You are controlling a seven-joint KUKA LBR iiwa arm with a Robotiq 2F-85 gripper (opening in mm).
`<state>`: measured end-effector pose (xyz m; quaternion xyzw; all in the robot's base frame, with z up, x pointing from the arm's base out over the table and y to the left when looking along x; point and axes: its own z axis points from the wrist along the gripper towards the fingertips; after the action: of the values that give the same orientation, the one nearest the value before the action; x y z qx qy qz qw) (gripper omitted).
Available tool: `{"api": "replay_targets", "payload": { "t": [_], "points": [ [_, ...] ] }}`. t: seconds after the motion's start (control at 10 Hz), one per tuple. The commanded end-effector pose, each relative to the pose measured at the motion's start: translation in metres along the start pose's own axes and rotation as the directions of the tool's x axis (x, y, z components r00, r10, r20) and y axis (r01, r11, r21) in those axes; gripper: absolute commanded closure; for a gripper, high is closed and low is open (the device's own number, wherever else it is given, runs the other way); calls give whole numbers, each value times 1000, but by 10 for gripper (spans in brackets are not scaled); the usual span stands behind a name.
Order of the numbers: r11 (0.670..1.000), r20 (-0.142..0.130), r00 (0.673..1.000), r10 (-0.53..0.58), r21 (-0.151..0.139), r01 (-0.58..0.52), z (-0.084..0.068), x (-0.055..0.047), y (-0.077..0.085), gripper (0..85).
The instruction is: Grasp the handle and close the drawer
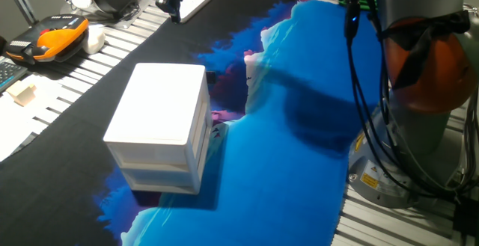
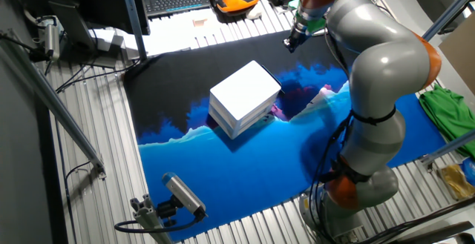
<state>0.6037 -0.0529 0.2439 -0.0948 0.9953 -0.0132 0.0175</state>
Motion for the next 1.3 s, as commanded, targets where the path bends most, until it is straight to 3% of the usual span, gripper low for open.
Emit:
{"api": "replay_targets", "payload": {
  "t": [0.0,0.5,0.8,1.2],
  "points": [
    [1000,2,1000,0,-17,0,1,1,0,850],
    [990,34,999,40,-138,-35,2,1,2,850],
    [993,33,999,31,-112,-27,2,1,2,850],
    [993,40,999,33,-117,-28,4,1,5,850]
  ]
}}
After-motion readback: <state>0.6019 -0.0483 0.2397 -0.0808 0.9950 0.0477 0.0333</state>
